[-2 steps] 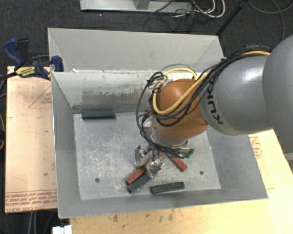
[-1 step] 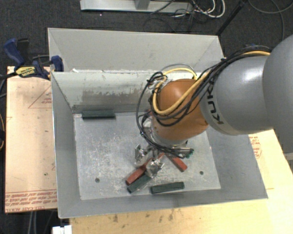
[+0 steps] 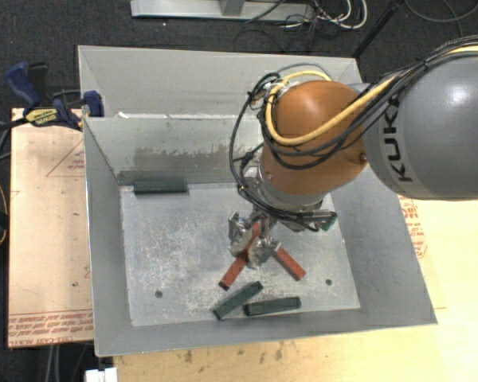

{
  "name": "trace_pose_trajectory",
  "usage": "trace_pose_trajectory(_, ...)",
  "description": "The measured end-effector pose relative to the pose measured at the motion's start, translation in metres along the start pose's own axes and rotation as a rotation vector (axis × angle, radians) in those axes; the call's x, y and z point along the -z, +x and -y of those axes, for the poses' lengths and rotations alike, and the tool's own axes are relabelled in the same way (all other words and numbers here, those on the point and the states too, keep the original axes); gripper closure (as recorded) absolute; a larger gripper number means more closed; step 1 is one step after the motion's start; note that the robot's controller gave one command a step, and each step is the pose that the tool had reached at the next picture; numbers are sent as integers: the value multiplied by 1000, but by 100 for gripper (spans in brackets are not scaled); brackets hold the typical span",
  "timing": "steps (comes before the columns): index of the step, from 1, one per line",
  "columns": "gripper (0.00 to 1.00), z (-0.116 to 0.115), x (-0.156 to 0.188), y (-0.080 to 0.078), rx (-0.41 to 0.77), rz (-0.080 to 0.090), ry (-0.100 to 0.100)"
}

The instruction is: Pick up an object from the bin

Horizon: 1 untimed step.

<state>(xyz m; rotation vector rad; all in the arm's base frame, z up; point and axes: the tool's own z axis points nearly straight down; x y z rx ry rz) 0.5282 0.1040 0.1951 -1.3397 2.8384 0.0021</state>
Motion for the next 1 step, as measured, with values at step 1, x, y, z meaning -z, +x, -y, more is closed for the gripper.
trace_pose_trajectory(1,100,0,0,0,0,0,0)
